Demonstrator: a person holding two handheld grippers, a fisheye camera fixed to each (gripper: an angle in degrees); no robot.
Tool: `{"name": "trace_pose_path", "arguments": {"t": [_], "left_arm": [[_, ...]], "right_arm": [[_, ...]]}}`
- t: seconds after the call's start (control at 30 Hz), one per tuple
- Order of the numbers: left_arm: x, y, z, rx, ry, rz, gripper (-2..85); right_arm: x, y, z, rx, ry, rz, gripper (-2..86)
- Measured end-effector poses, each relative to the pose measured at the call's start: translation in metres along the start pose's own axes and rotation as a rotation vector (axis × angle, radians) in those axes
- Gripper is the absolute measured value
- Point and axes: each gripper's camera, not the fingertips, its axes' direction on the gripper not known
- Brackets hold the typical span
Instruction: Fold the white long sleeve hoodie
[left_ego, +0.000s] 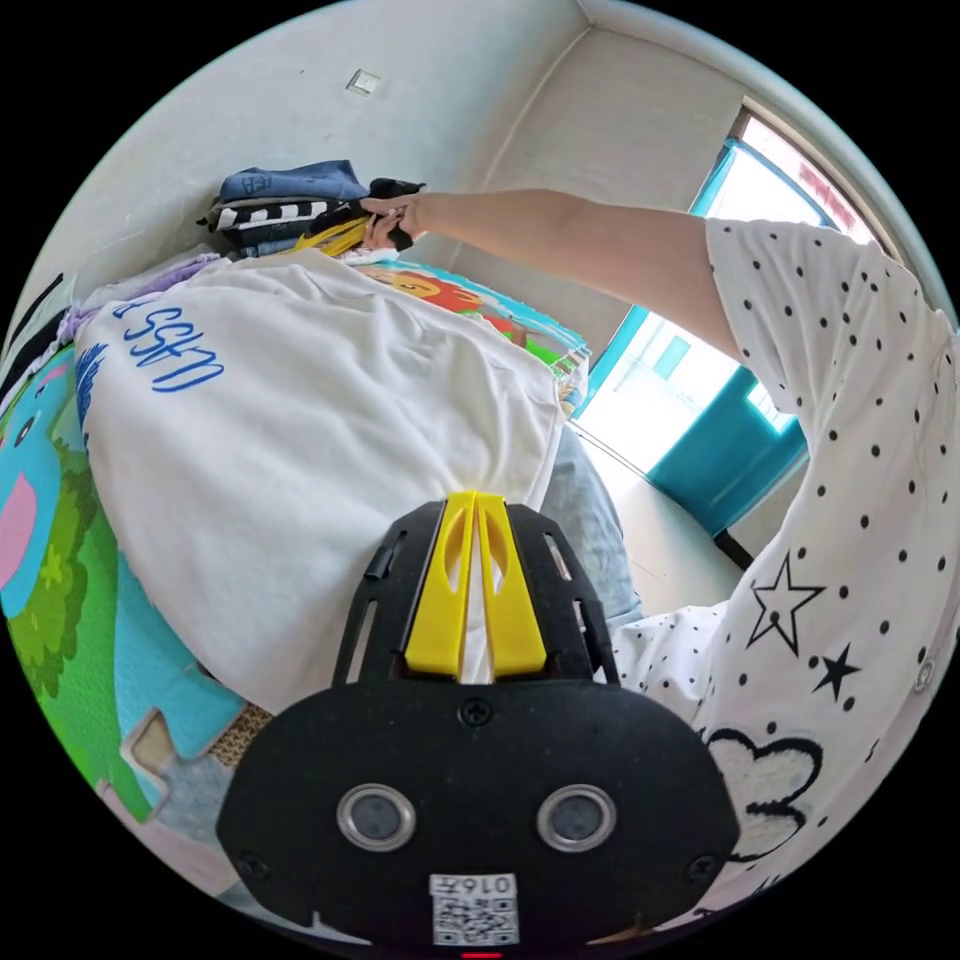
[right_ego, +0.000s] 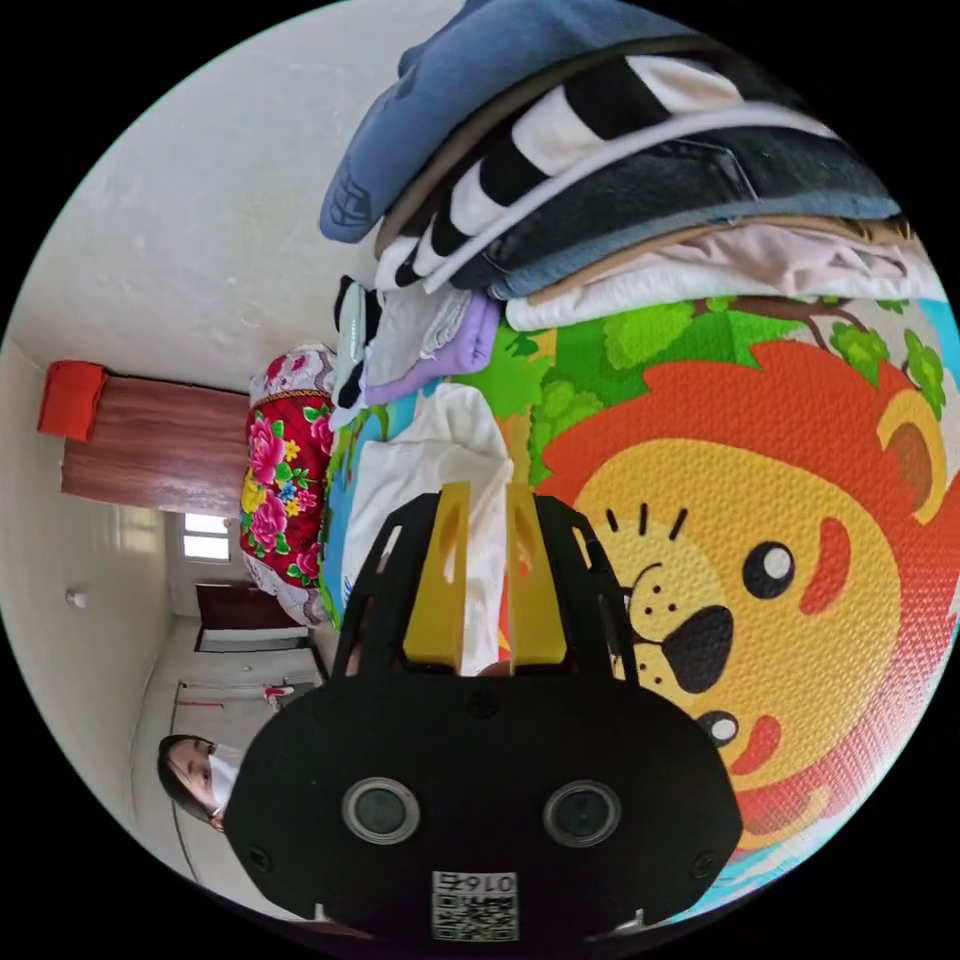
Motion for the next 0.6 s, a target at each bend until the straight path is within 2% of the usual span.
{"name": "trace_pose_path", "arguments": {"t": [0.17,0.6], "left_arm": [[0.000,0.001,0.010,-0.004,0.007,-0.005,-1.0],[0.002,0.003,0.030,-0.007,0.016,-0.009,-1.0]], "right_arm": [[0.041,0.016,0.016,-0.052,-0.138,-0.037,7.4],[0.089,0.043,0.023,0.065,-0.164,-0.008,1.5]]}}
